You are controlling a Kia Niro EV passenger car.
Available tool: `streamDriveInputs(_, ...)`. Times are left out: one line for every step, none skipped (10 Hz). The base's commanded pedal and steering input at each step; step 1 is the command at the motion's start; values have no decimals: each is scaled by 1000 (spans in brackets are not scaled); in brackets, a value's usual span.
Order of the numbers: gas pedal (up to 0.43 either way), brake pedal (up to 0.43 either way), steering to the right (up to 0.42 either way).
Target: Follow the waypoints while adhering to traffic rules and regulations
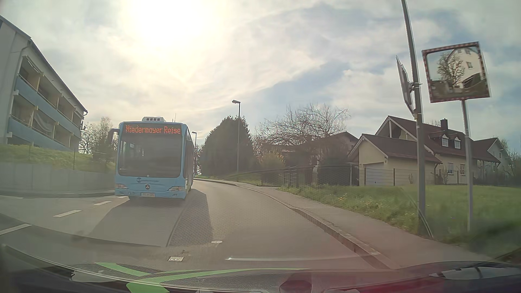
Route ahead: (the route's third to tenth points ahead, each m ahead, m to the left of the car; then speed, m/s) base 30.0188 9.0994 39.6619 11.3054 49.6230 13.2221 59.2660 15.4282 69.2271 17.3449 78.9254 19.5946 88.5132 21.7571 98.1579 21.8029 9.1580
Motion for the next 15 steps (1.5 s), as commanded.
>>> streamDriveInputs(358, 0, -53)
streamDriveInputs(358, 0, -54)
streamDriveInputs(358, 0, -58)
streamDriveInputs(358, 0, -62)
streamDriveInputs(358, 0, -62)
streamDriveInputs(358, 0, -64)
streamDriveInputs(358, 0, -66)
streamDriveInputs(358, 0, -66)
streamDriveInputs(358, 0, -66)
streamDriveInputs(350, 0, -65)
streamDriveInputs(350, 0, -61)
streamDriveInputs(350, 0, -58)
streamDriveInputs(350, 0, -58)
streamDriveInputs(350, 0, -55)
streamDriveInputs(350, 0, -54)
